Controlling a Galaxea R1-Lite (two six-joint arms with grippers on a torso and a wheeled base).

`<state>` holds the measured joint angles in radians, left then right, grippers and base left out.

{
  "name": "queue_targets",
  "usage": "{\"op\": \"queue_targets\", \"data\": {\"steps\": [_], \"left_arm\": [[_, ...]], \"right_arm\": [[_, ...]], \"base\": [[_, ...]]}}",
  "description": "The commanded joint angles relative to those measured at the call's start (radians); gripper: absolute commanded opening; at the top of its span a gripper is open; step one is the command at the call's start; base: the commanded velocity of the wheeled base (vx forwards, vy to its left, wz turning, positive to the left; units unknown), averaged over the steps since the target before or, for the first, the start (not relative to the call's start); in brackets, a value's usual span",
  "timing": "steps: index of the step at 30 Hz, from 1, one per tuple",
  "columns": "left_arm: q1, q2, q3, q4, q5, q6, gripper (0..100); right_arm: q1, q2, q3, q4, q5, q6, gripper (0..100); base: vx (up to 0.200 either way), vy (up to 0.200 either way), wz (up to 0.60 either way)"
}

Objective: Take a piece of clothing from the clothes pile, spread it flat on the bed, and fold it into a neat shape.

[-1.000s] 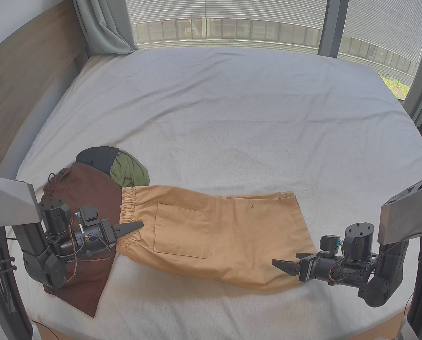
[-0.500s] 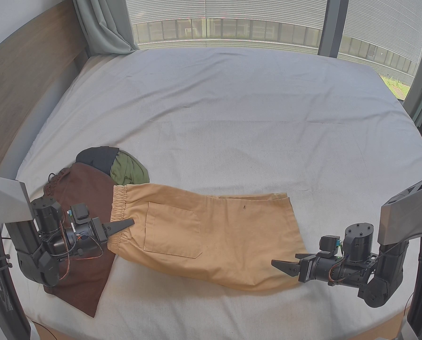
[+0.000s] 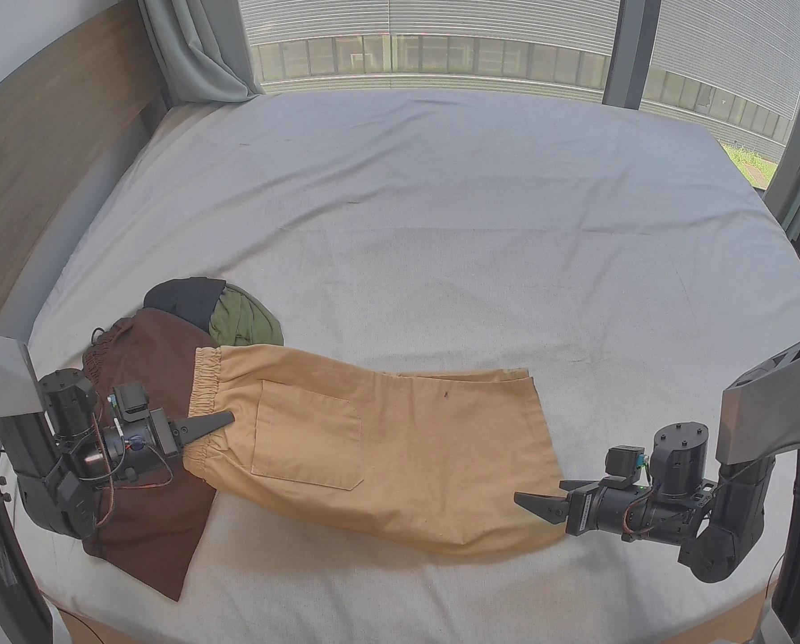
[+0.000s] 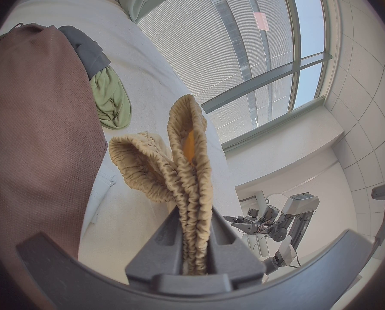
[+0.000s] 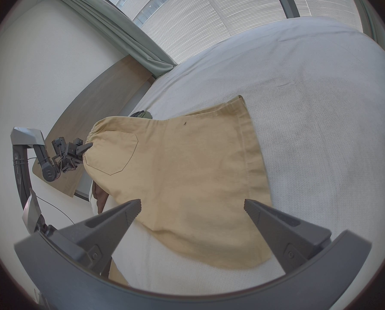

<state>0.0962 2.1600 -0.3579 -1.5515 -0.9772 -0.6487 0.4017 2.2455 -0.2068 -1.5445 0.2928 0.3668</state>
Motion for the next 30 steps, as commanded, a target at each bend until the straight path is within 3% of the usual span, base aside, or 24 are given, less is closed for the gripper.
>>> {"op": "queue_targets", "data": {"steps": [1,15,26,30], "left_arm": [[0.019,-0.011,0.000,-0.001,-0.005,0.000,0],[0.005,-0.009,0.002,0.001,-0.005,0.001,0],[-0.064,-0.011,0.004,0.001,0.025,0.023,0],[-0.096,-0.009,0.002,0.001,0.068,0.023,0]], "right_arm": [[0.003,-0.001,0.001,0.000,0.000,0.000,100],[0.003,0.002,0.000,0.000,0.000,0.000,100],[0.003,-0.001,0.000,0.000,0.000,-0.002,100],[0.003,0.000,0.000,0.000,0.000,-0.002,100]], "base": [[0.000,0.000,0.00],[0.000,0.000,0.00],[0.000,0.000,0.00],[0.000,0.000,0.00]]}}
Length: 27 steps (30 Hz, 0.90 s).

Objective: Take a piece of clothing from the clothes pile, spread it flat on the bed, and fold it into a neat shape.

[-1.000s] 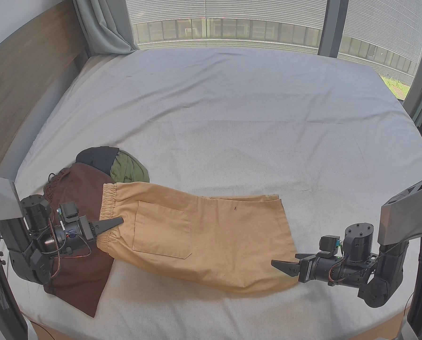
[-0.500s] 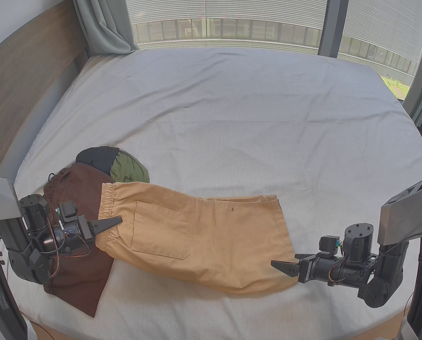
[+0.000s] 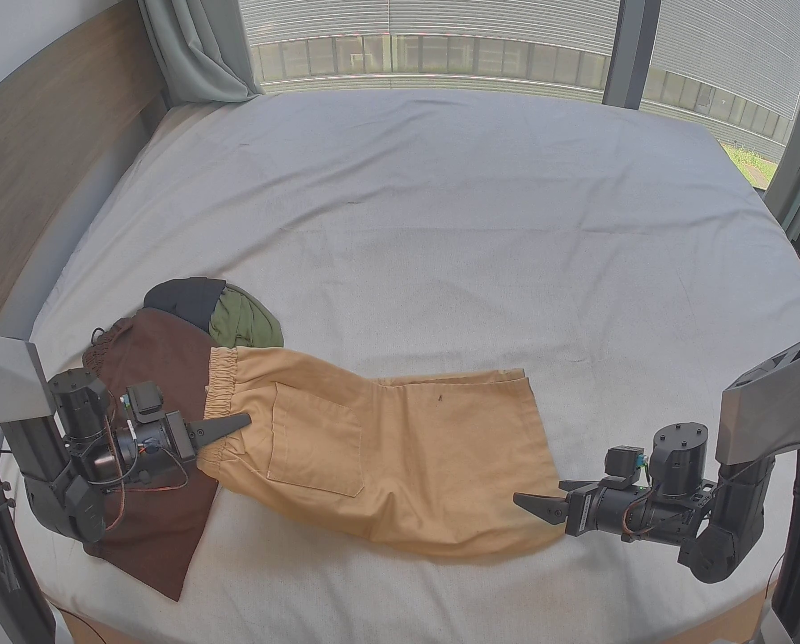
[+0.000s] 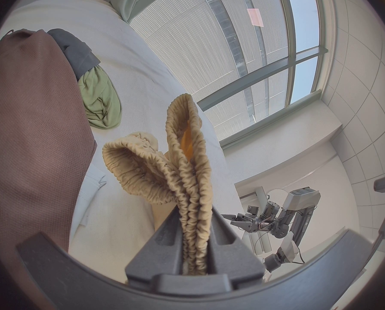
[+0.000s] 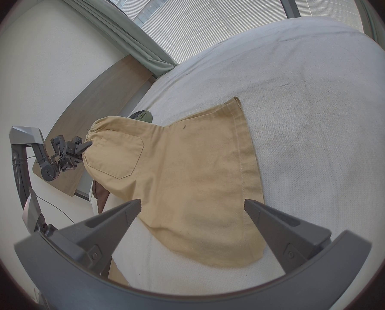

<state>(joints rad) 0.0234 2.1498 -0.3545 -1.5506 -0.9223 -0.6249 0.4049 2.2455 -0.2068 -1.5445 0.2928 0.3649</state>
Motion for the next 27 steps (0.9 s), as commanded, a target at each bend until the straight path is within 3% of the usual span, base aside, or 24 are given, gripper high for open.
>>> {"op": "queue_targets", "data": {"steps": [1,27], "left_arm": [[-0.031,0.001,-0.001,0.000,0.025,-0.001,0],[-0.142,0.018,-0.018,0.000,0.096,-0.004,0]], "right_arm": [[0.000,0.000,0.000,0.000,0.000,0.000,100],[0.003,0.003,-0.002,0.000,0.000,-0.001,100]], "base": [[0.000,0.000,0.00],[0.000,0.000,0.00]]}}
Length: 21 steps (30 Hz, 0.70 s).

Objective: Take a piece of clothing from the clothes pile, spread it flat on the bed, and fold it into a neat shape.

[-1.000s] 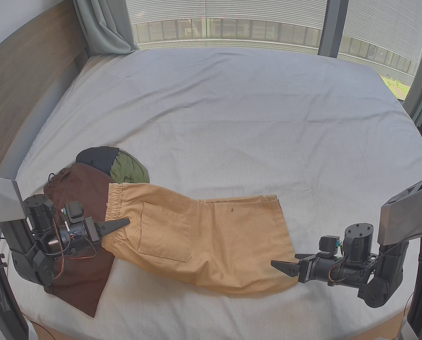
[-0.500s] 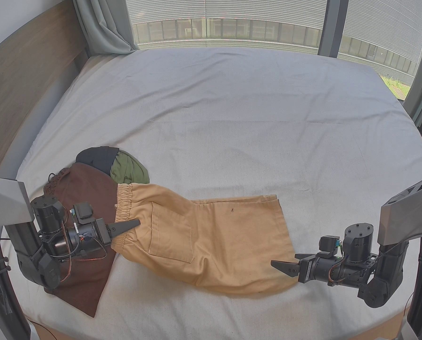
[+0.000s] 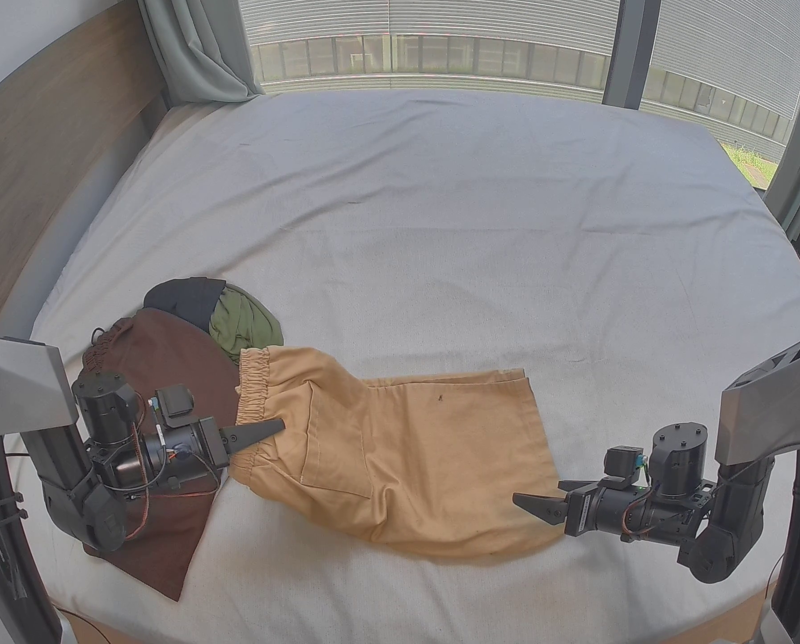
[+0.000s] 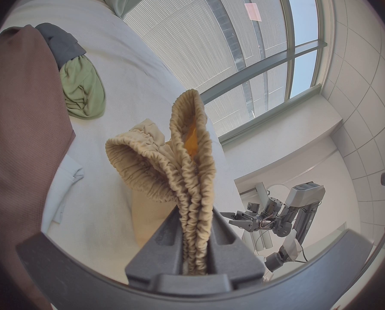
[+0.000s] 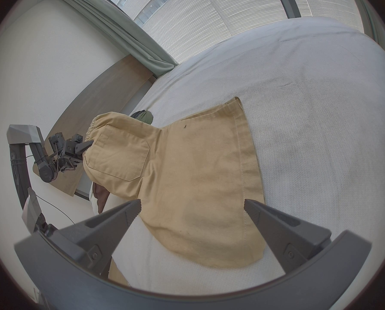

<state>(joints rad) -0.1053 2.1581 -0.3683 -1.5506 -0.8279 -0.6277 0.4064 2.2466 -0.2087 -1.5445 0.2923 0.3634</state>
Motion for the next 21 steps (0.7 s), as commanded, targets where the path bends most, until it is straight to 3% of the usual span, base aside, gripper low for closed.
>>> {"op": "queue_targets", "data": {"steps": [1,15,21], "left_arm": [[-0.016,0.012,-0.004,0.000,0.001,-0.001,0],[-0.094,0.026,-0.034,0.000,0.093,-0.004,0],[-0.117,0.022,-0.066,0.000,0.142,-0.049,0]], "right_arm": [[0.002,0.002,0.000,0.000,0.001,0.000,100],[0.005,-0.009,0.000,0.000,-0.001,0.000,100],[0.005,-0.016,0.005,0.000,-0.002,0.000,100]], "base": [[0.000,0.000,0.00],[0.000,0.000,0.00],[0.000,0.000,0.00]]}}
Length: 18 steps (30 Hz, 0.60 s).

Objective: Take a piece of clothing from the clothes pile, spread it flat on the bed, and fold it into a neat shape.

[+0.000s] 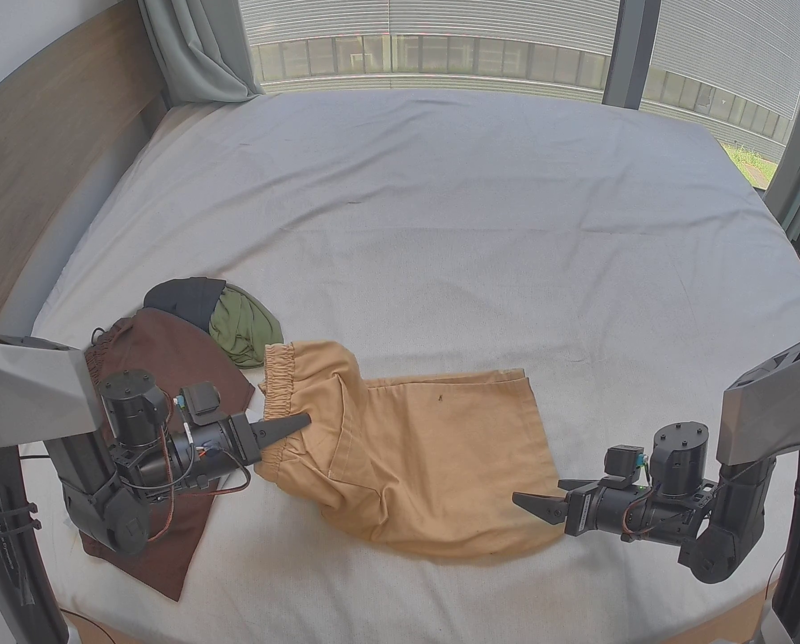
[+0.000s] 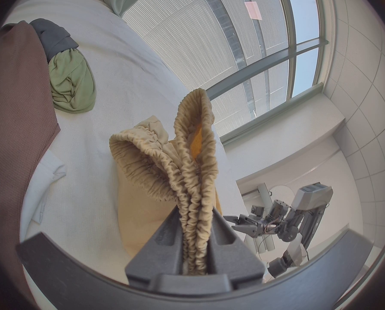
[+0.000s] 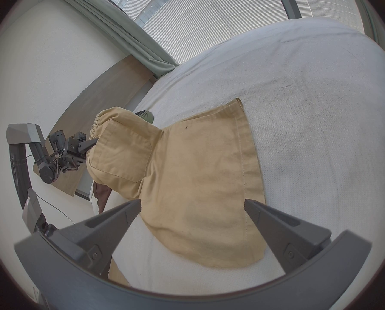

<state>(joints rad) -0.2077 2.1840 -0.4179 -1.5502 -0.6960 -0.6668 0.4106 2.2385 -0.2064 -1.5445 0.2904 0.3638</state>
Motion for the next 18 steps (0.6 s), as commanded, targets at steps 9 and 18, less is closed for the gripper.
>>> {"op": "queue_targets", "data": {"steps": [9,18], "left_arm": [[-0.061,0.000,-0.055,0.004,0.042,-0.040,0],[-0.121,0.026,-0.110,0.002,0.042,-0.080,0]], "right_arm": [[0.000,-0.039,0.002,0.000,-0.001,0.000,100],[-0.001,-0.042,-0.002,0.000,-0.001,0.000,100]], "base": [[0.000,0.000,0.00],[0.000,0.000,0.00]]}}
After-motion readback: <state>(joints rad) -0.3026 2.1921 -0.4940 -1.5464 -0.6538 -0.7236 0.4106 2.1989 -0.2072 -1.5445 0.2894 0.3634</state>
